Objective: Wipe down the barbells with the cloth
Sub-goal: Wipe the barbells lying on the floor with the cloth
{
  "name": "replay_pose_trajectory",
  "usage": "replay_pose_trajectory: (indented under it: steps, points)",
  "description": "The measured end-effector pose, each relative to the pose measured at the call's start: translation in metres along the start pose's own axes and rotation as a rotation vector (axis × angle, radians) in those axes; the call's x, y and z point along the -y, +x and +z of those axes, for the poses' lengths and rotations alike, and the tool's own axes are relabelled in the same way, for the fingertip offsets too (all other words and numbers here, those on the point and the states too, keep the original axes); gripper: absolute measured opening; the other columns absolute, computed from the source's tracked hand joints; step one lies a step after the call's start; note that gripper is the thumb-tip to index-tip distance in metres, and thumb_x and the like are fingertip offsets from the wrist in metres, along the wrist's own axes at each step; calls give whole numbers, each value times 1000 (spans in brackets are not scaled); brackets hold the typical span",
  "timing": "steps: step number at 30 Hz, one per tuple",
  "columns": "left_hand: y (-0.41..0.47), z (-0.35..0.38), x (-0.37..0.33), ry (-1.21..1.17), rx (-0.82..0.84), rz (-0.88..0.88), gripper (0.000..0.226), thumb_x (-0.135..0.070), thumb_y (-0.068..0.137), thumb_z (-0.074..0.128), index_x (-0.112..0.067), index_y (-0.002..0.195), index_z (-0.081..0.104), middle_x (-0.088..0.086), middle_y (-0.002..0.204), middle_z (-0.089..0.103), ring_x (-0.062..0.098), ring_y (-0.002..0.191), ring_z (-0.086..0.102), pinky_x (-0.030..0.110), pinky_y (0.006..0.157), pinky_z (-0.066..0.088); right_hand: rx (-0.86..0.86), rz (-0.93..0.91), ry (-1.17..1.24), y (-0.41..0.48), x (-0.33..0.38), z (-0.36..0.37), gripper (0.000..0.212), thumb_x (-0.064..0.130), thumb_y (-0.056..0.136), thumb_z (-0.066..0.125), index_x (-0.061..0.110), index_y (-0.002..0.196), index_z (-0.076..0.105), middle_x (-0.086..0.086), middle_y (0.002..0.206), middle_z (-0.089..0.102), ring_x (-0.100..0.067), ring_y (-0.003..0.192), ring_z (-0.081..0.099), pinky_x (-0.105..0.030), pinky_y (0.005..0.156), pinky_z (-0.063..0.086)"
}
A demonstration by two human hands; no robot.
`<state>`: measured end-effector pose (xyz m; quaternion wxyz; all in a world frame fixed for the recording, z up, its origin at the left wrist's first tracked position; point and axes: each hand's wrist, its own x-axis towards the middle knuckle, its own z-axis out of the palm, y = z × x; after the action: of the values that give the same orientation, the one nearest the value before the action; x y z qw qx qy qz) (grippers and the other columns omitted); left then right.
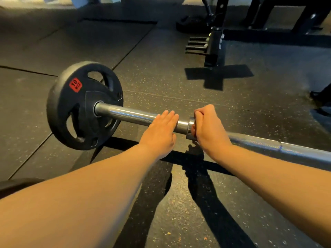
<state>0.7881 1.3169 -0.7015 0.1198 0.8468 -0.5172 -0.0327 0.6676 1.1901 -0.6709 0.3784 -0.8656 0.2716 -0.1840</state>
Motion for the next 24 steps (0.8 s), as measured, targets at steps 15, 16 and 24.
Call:
replay_pose_trajectory:
  steps: [15, 16, 24]
  points:
    - [-6, 3, 6, -608, -352, -434, 41, -17, 106, 34, -18, 144, 47, 3, 155, 43, 14, 151, 12, 43, 126, 11, 373, -86, -216, 50, 46, 50, 25, 39, 109, 36, 17, 111, 49, -3, 98, 64, -20, 84, 61, -39, 69, 47]
    - [-5, 1, 3, -619, -381, -464, 46, -22, 106, 31, -20, 150, 42, 3, 159, 39, 14, 151, 8, 42, 127, 5, 405, -104, -264, 54, 40, 45, 27, 39, 109, 34, 20, 119, 50, -3, 105, 66, -20, 89, 62, -41, 75, 50]
    - [29, 15, 10, -282, -256, -18, 32, -30, 104, 52, -14, 128, 64, 6, 133, 57, 26, 132, 45, 46, 126, 7, -87, 216, 294, 71, 13, 39, 36, 15, 105, 36, 21, 141, 39, -3, 142, 57, -18, 118, 58, -45, 104, 48]
